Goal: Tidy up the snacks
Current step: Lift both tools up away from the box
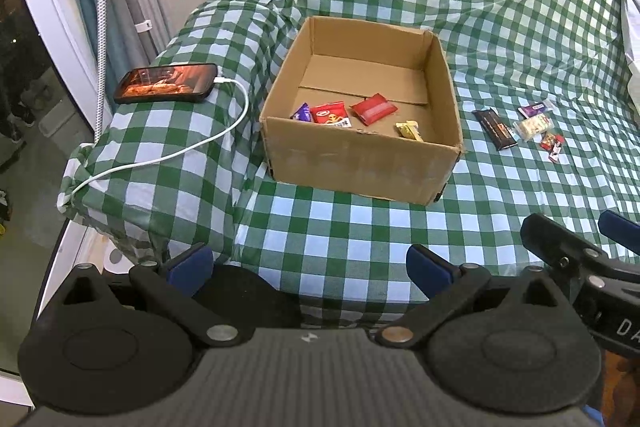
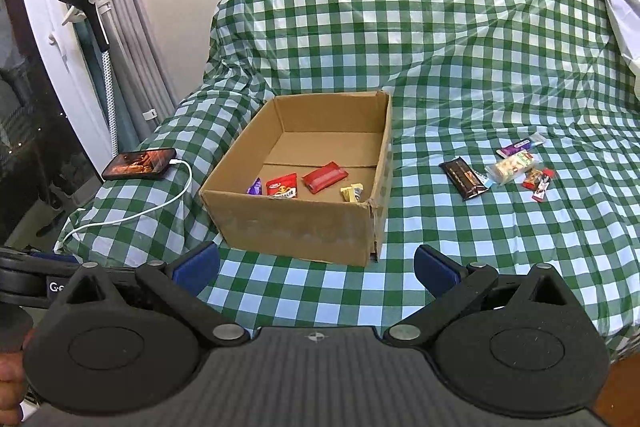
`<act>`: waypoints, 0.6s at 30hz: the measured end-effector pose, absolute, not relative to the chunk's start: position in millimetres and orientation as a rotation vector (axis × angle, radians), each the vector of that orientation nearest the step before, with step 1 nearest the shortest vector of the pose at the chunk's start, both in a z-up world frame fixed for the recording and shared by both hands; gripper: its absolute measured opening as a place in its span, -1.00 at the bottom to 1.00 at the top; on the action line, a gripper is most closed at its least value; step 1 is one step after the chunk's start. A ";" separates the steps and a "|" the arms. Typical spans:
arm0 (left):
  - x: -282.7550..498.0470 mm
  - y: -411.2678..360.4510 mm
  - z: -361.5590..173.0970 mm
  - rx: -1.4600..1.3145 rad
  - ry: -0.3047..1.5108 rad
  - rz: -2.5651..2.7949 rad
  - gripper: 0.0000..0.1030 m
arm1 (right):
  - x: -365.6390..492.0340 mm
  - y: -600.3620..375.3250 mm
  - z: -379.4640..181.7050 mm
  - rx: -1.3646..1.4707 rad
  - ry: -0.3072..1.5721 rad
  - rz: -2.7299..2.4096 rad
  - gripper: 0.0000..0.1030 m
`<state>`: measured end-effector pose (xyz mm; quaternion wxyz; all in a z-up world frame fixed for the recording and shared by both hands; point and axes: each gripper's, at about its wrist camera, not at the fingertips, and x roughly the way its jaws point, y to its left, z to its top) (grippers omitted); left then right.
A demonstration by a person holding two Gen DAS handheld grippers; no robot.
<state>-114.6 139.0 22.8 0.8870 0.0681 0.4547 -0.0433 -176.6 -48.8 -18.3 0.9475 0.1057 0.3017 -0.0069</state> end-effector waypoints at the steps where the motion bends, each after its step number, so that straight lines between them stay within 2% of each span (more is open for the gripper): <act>1: -113.4 136.4 22.6 0.147 0.946 -0.095 0.99 | -176.3 -49.7 -18.6 0.218 0.613 -0.017 0.99; 10: -87.7 87.2 20.5 0.220 0.957 -0.141 0.99 | -174.0 -85.4 -24.5 0.235 0.565 -0.084 0.99; 18: -35.6 -8.8 11.5 0.239 0.995 -0.247 0.99 | -162.2 -175.3 -47.7 0.318 0.568 -0.276 0.99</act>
